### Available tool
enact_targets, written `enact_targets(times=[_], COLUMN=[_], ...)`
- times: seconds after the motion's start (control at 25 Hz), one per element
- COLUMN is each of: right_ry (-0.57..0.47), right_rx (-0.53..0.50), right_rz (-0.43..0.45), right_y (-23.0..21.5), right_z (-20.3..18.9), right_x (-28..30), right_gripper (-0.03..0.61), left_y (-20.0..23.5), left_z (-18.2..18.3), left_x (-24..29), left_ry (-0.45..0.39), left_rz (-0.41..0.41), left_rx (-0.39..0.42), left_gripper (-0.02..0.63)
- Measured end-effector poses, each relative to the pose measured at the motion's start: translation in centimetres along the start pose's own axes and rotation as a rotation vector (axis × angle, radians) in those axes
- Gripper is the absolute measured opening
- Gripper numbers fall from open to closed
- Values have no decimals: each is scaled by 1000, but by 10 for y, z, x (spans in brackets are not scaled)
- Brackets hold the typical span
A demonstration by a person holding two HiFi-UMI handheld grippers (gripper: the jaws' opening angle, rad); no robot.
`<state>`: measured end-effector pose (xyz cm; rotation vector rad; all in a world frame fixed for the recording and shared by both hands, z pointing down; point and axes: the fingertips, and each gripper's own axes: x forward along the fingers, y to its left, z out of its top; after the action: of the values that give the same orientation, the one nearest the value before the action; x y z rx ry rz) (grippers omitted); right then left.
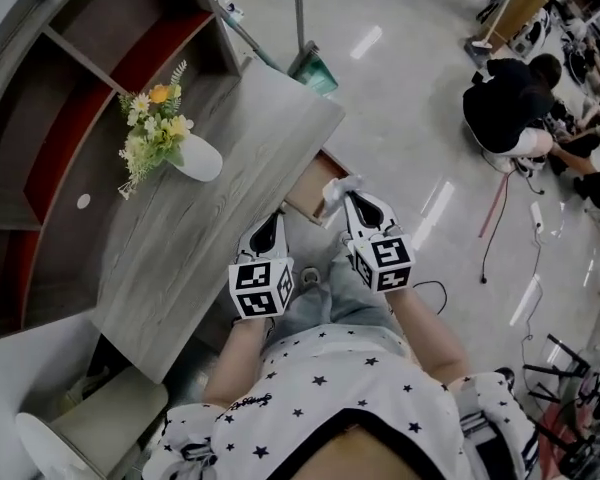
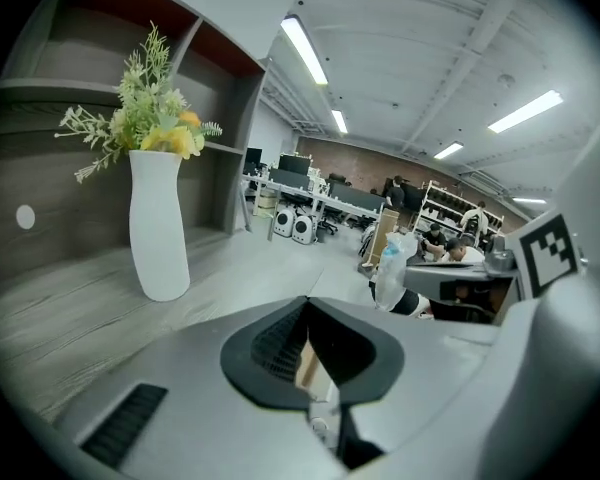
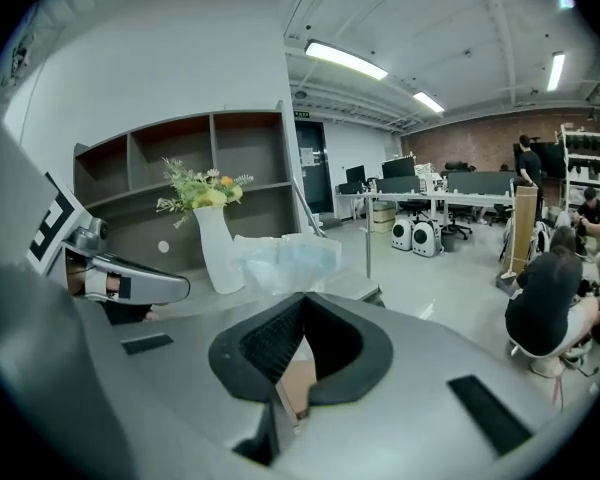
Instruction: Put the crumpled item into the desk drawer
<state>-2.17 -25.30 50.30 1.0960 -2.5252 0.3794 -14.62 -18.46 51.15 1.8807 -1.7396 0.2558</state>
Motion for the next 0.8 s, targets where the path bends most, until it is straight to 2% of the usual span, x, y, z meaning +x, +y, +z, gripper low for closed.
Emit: enact_targets(times=[0.24,0.8], right_ry=[78,296], right_rx=[-16,-75], right_rz=[26,71], right_y=[-19,-47], right_z=[-26,-125], right_x=[46,128], right_gripper=[-6,-6], left_y=[9,26], left_z=[-4,-40], left_x=[25,65], left_ry=[8,66], left_rz=[38,85], left_rx=[-38,-101], left_gripper=[12,12])
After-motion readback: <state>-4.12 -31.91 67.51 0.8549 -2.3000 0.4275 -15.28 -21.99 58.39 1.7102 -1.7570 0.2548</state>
